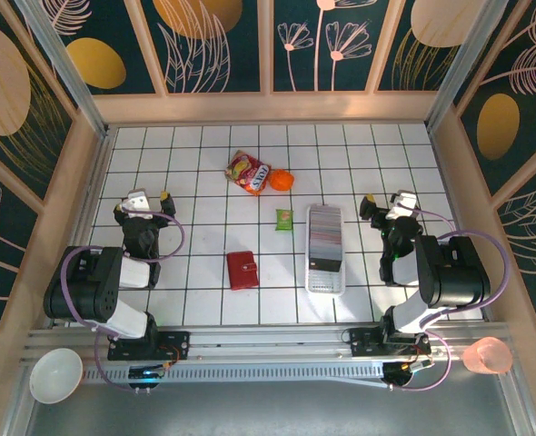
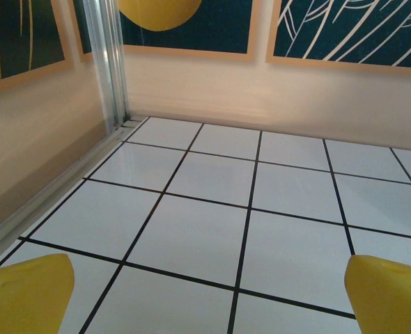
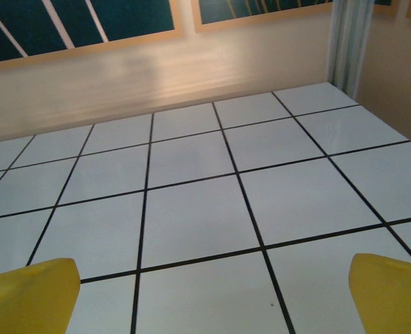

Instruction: Put the credit cards into the card holder

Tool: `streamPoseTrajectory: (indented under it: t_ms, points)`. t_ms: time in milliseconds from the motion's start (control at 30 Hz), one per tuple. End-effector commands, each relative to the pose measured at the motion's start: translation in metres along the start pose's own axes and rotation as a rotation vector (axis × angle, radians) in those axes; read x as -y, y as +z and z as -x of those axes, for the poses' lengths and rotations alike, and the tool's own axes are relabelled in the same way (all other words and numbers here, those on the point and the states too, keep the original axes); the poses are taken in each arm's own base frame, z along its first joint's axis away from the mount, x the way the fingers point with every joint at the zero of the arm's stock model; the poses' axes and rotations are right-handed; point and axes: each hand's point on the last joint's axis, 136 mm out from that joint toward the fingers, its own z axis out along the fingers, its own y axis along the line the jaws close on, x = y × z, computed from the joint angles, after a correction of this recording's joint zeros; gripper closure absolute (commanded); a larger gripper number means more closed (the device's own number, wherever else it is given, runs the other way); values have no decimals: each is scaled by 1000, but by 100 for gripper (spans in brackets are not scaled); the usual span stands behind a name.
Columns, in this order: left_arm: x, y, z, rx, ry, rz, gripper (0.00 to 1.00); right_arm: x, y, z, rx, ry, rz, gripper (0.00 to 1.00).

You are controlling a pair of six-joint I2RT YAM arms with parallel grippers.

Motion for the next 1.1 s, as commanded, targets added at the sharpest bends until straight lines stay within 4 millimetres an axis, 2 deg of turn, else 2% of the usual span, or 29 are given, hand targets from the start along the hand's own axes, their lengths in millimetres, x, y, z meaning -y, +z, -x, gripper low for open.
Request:
streamPoseTrajectory:
  t_ms: [0,67,167,267,333,400,433,500,700,800,933,1000,1033,1067]
  points:
    - [7,2,17,24,12,-36,1,2,-2,24,70,-19,-62,1]
    - [7,4,26,-27,1,-27,1,-4,-9,37,86,-42,-77,1]
    - [-9,-3,55,-39,-196,84,1,3,-22,63,98,57,-151,1]
    - [-13,-18,74,-51,-476,106,1,40,-32,59,-43,319,-375,1]
    - [-15,-34,67,-125,-627,135,1,60,-46,47,-151,495,-517,1]
    - [-4,-47,73,-95,-658,36,1,57,-48,48,-226,520,-473,1]
    - [-2,-54,67,-99,-700,7,1,53,-50,49,-250,528,-443,1]
    - [8,-64,61,-146,-759,-46,1,34,-54,52,-271,533,-325,1]
    - [31,-80,29,-421,-736,-96,4,-20,-81,69,-335,510,-32,1]
    - [65,-87,13,-547,-752,-227,4,-58,-96,80,-366,490,120,4]
    - [107,-104,-1,-668,-665,-299,10,-116,-117,84,-452,468,279,15]
    - [130,-118,-9,-719,-635,-357,15,-150,-131,74,-524,440,351,22]
    - [136,-123,-15,-743,-619,-361,18,-163,-137,68,-557,427,370,25]
    - [142,-130,-22,-769,-600,-359,19,-177,-144,60,-591,407,388,32]
